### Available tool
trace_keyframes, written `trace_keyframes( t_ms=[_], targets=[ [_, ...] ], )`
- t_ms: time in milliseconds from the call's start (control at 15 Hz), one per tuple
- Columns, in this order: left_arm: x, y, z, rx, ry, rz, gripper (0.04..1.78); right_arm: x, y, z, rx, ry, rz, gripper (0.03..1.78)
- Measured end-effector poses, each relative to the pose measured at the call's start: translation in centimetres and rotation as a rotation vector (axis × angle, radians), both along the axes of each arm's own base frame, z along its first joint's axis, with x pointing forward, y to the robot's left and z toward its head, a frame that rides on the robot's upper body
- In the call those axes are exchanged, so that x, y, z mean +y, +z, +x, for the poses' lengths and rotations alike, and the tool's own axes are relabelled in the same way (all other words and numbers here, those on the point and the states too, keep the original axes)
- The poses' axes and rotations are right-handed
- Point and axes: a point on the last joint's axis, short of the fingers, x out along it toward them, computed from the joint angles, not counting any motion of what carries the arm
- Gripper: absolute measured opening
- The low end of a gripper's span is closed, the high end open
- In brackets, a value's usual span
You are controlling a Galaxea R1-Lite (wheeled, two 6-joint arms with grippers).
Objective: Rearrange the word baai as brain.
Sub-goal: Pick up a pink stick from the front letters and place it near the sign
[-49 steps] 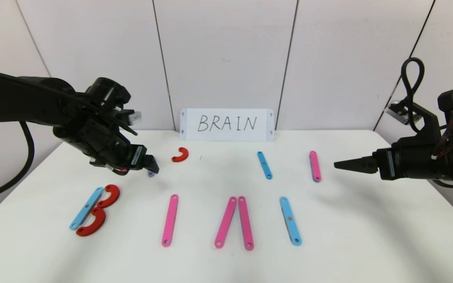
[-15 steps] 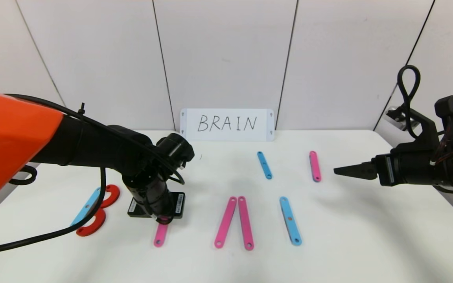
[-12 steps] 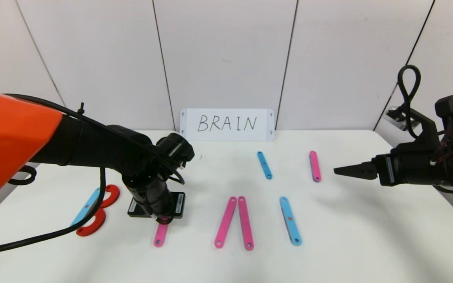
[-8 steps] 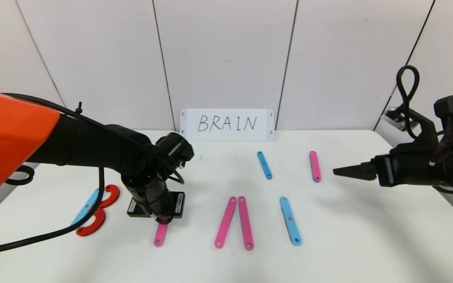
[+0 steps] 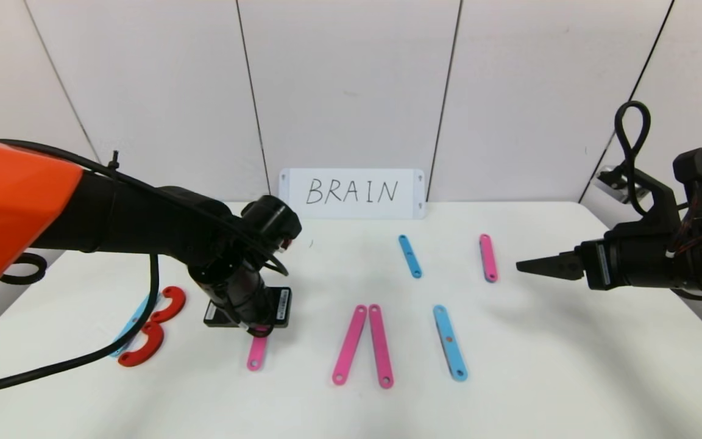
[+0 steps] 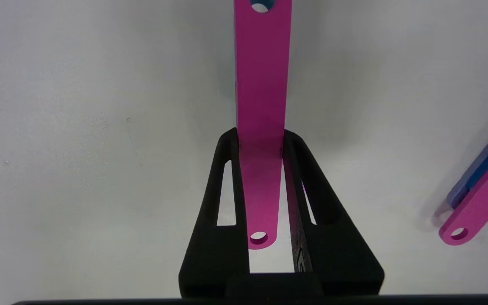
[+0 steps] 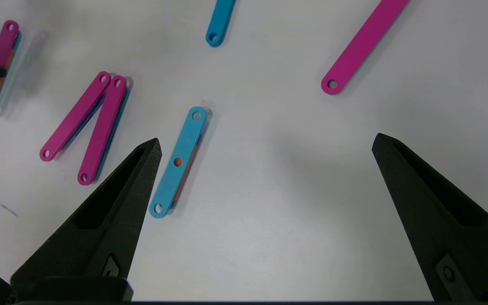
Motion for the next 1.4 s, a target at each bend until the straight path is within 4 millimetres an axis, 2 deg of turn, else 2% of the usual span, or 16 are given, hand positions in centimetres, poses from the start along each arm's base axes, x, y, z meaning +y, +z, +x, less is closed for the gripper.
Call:
trace_keyframes(
  t_ms=[400,667,867,1000,1400],
  targets=[
    [-1.4,4.0,2.3,-0.132,-0.046,-0.106,0.3,-0.4,0.3,0.0,-0.008,-0.018,0.002,1.74],
    [-3.3,4.9,5.5,-0.216,-0.083,-0.146,0.3,-0.5,0.5,-0.2,-0.015,-0.025,0.004,1.74],
    [-4.8,4.3,7.9,-0.255,-0.119,-0.184,0.3,-0.7,0.6,-0.3,-0.019,-0.029,0.004,1.74],
    [-5.8,3.2,9.3,-0.296,-0.189,-0.193,0.3,-0.7,0.7,-0.4,-0.024,-0.03,0.003,1.74],
    [-9.2,0.6,11.5,-0.456,-0.268,-0.277,0.3,-0.8,0.6,-0.6,-0.023,-0.03,0.002,1.74]
  ],
)
